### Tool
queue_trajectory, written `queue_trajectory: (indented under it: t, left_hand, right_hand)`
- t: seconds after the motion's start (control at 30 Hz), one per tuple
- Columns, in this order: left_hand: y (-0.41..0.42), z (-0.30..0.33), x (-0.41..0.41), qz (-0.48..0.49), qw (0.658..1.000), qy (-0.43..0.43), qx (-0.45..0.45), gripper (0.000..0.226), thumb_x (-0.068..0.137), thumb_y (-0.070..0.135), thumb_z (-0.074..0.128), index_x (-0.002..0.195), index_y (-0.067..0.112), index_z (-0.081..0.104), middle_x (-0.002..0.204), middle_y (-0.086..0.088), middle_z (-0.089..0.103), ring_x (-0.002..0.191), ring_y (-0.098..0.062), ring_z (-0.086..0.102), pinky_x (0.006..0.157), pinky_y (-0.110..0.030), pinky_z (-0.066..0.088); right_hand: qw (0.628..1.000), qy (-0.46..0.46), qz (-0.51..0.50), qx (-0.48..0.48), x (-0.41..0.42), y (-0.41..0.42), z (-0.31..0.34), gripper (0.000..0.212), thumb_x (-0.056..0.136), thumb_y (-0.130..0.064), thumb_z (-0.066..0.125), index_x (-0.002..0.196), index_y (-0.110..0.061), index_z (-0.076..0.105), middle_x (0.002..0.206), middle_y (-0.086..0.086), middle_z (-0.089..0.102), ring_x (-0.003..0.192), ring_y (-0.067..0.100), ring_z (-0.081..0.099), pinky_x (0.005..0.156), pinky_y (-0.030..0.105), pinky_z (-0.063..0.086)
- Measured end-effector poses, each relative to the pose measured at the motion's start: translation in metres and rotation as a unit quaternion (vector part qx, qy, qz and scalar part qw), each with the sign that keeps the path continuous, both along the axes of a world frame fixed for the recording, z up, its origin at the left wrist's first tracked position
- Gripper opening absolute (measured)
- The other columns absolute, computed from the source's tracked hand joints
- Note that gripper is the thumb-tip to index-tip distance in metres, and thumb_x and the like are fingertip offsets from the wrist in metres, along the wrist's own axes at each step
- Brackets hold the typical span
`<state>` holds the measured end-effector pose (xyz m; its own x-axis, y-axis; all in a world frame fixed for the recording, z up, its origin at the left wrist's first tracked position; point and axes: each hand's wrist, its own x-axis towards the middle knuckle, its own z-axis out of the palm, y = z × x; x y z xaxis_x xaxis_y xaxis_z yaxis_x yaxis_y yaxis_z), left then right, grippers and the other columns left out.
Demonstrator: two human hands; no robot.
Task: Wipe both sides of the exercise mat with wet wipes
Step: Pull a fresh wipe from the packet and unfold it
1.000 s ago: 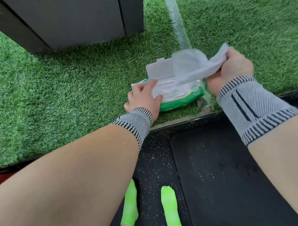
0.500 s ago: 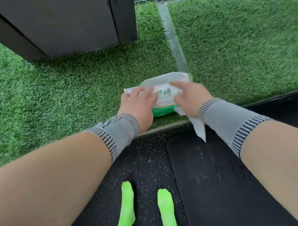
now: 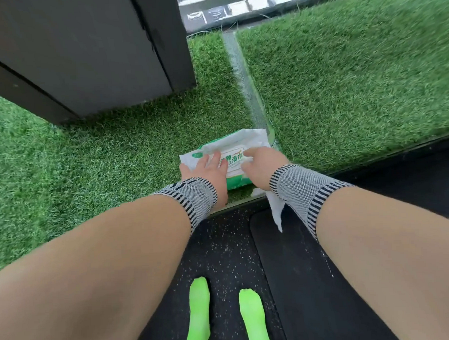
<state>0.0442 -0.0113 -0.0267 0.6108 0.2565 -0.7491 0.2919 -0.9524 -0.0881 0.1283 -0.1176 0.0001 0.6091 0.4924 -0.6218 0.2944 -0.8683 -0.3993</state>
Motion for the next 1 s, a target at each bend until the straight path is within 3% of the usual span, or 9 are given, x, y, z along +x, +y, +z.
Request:
queue_trajectory:
  t: [0.1,0.17,0.27,0.33,0.5,0.57,0.67,0.87,1.0]
  left_hand:
    - [-0.009,0.034,0.010,0.050,0.996,-0.058,-0.040,0.069,0.100,0.031,0.045,0.156,0.020,0.008,0.165,0.001,-0.003,0.151,-0.025,0.001,0.116,-0.062,0.019]
    - [-0.021,0.069,0.012,0.118,0.977,-0.147,-0.097,0.055,0.101,0.022,0.041,0.153,0.014,0.026,0.163,-0.004,0.017,0.146,-0.027,0.025,0.115,-0.049,0.031]
    - [-0.046,0.136,0.005,0.214,0.933,-0.213,-0.195,0.037,0.102,0.010,0.039,0.135,0.008,0.053,0.139,-0.009,0.054,0.115,-0.026,0.058,0.096,-0.033,0.046]
    - [-0.062,0.179,-0.011,0.282,0.898,-0.232,-0.248,0.030,0.099,0.015,0.047,0.126,0.014,0.061,0.115,-0.004,0.066,0.085,-0.019,0.064,0.073,-0.029,0.052]
    - [-0.100,0.262,-0.056,0.309,0.847,-0.291,-0.321,0.020,0.090,0.017,0.066,0.098,-0.001,0.069,0.091,-0.017,0.070,0.073,-0.019,0.057,0.069,-0.029,0.045]
    - [-0.114,0.292,-0.072,0.301,0.841,-0.307,-0.329,0.009,0.090,0.018,0.067,0.087,0.010,0.067,0.085,-0.007,0.068,0.072,-0.013,0.055,0.067,-0.024,0.044]
    - [-0.129,0.329,-0.095,0.284,0.831,-0.344,-0.332,0.024,0.092,0.021,0.064,0.071,0.017,0.053,0.063,0.007,0.051,0.055,-0.005,0.045,0.051,-0.014,0.035]
    - [-0.151,0.375,-0.147,0.244,0.793,-0.356,-0.429,0.019,0.090,0.030,0.065,0.073,0.023,0.062,0.072,0.004,0.063,0.073,-0.016,0.059,0.084,-0.042,0.053]
    - [-0.169,0.407,-0.191,0.188,0.790,-0.356,-0.462,0.017,0.094,0.019,0.061,0.081,0.012,0.069,0.072,-0.001,0.062,0.063,-0.010,0.054,0.061,-0.021,0.047]
  right_hand:
    - [0.973,0.034,-0.183,0.136,-0.003,-0.019,0.031,0.037,0.094,-0.021,0.039,0.127,-0.020,0.055,0.094,0.001,0.064,0.051,0.008,0.044,0.052,0.021,0.038]
    - [0.948,0.054,-0.258,0.179,-0.006,-0.034,0.061,0.029,0.092,-0.016,0.041,0.113,-0.020,0.060,0.072,-0.004,0.056,0.047,0.009,0.042,0.043,0.020,0.034]
    - [0.915,0.090,-0.322,0.227,-0.018,-0.057,0.108,0.019,0.089,-0.013,0.051,0.102,-0.018,0.064,0.083,0.001,0.063,0.067,0.016,0.057,0.055,0.024,0.047]
    - [0.885,0.128,-0.357,0.269,-0.033,-0.074,0.141,0.014,0.086,-0.013,0.057,0.090,-0.021,0.068,0.090,0.005,0.068,0.085,0.025,0.064,0.070,0.037,0.056]
    - [0.836,0.180,-0.380,0.353,-0.082,-0.119,0.224,0.020,0.086,-0.009,0.056,0.090,-0.018,0.073,0.089,0.009,0.071,0.082,0.025,0.065,0.066,0.035,0.055]
    - [0.857,0.106,-0.359,0.356,-0.099,-0.139,0.255,0.015,0.088,-0.014,0.058,0.088,-0.018,0.072,0.086,0.003,0.071,0.080,0.019,0.066,0.067,0.032,0.056]
    - [0.878,-0.051,-0.351,0.323,-0.124,-0.169,0.296,0.006,0.085,-0.020,0.065,0.079,-0.019,0.066,0.072,-0.007,0.064,0.065,0.005,0.057,0.056,0.011,0.045]
    - [0.830,-0.152,-0.412,0.345,-0.201,-0.202,0.345,0.030,0.086,-0.026,0.064,0.059,-0.015,0.055,0.055,-0.004,0.046,0.056,0.011,0.041,0.057,0.025,0.038]
    - [0.843,-0.170,-0.390,0.330,-0.259,-0.208,0.378,0.040,0.087,-0.031,0.062,0.054,-0.015,0.048,0.051,-0.005,0.043,0.053,0.011,0.040,0.052,0.025,0.037]
